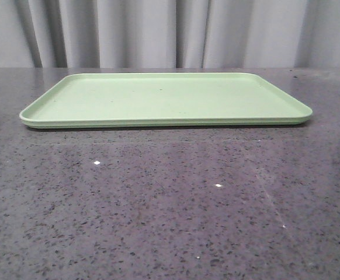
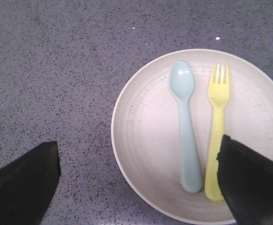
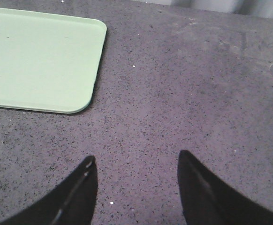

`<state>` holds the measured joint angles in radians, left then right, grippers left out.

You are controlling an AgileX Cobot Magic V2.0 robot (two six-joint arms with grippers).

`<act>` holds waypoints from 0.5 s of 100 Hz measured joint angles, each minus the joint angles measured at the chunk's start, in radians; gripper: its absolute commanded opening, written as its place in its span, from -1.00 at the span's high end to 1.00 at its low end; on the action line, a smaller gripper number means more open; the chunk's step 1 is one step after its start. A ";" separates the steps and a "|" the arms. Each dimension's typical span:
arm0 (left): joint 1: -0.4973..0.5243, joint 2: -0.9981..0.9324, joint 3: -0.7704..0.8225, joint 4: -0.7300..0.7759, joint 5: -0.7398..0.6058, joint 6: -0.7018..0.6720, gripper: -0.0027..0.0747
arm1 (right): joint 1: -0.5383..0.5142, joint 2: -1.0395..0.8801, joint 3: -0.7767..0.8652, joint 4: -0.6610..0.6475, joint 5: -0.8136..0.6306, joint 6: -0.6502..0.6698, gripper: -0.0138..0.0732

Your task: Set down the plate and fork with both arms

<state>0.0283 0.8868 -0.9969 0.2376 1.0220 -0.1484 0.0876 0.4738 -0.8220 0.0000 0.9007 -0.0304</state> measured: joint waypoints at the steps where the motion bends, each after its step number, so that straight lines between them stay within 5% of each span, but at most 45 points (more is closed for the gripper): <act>1: 0.009 0.004 0.000 0.000 -0.002 0.000 -0.71 | 0.000 0.000 0.000 0.000 0.000 0.000 -0.24; 50: 0.316 0.244 0.000 -0.275 -0.101 0.164 -0.67 | 0.000 0.000 0.000 0.000 0.000 0.000 -0.24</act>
<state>0.3446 1.1307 -0.9969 -0.0375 0.9214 0.0154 0.0876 0.4738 -0.8220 0.0000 0.9007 -0.0304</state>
